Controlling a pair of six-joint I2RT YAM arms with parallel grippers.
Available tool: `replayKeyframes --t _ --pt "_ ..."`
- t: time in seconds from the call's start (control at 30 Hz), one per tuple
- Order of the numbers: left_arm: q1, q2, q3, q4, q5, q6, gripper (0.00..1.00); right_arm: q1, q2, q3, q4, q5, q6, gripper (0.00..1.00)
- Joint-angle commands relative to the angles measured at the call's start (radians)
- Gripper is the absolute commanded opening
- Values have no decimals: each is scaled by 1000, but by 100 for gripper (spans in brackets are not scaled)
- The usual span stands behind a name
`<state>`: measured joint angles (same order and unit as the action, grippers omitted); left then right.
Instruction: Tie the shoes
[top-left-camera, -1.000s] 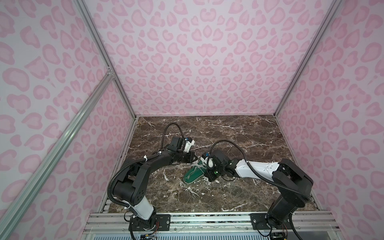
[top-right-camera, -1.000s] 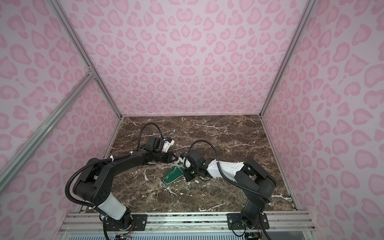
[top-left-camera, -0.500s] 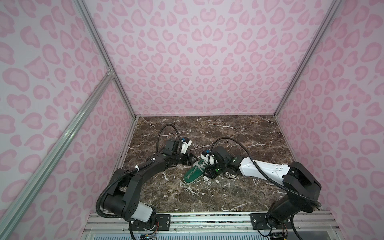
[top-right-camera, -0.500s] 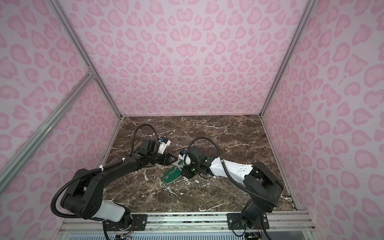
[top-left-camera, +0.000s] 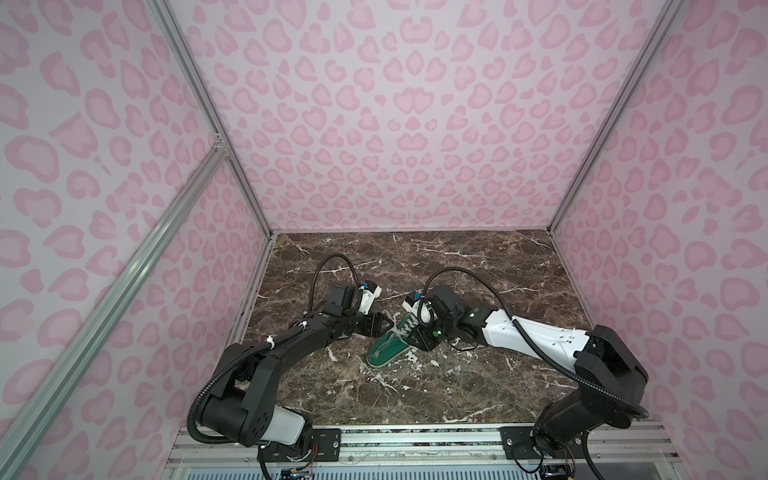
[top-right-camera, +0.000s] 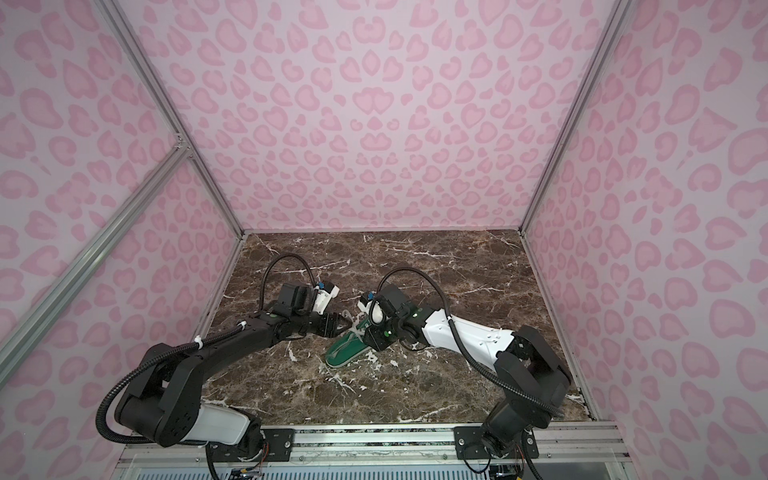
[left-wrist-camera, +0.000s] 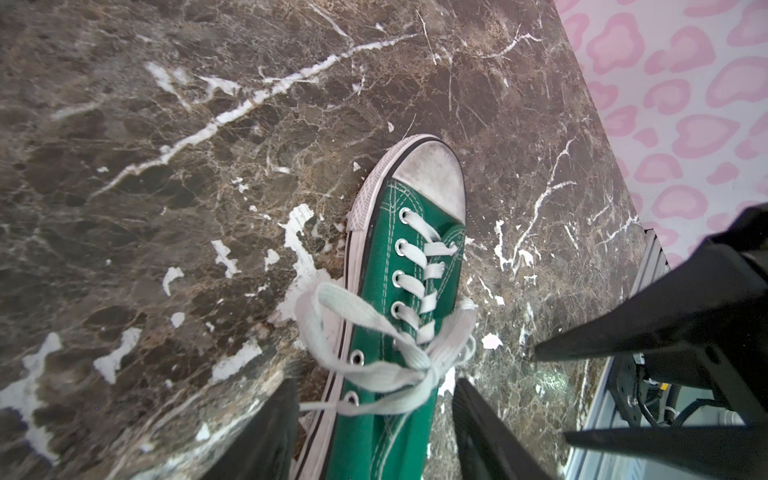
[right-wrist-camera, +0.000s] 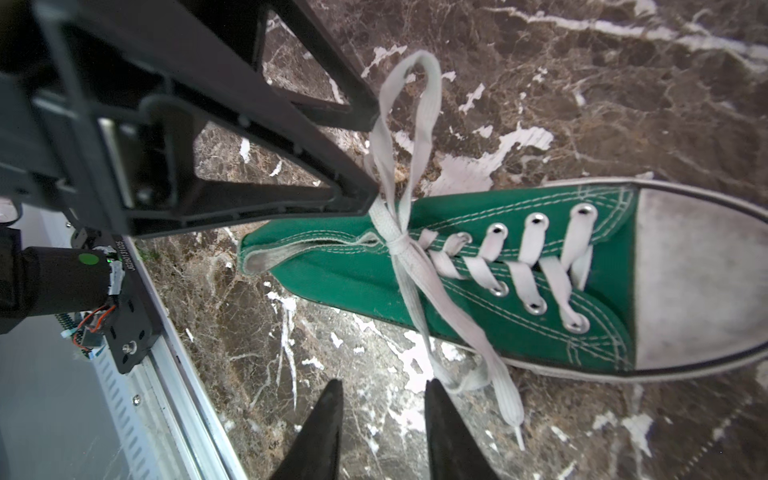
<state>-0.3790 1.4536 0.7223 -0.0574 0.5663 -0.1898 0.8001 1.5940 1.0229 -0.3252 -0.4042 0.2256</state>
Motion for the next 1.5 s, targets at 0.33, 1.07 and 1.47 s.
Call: replayKeyframes --t 0.33,1.07,1.47 --pt "2 40 -16 49 91 -15 43 -29 127 95 78 -61 -42 35" --pt "5 -107 -105 -65 -78 -78 55 -88 109 68 109 -73 -25 35" --pt "9 -171 -215 -54 -89 -175 38 -124 71 40 94 -101 -46 35"
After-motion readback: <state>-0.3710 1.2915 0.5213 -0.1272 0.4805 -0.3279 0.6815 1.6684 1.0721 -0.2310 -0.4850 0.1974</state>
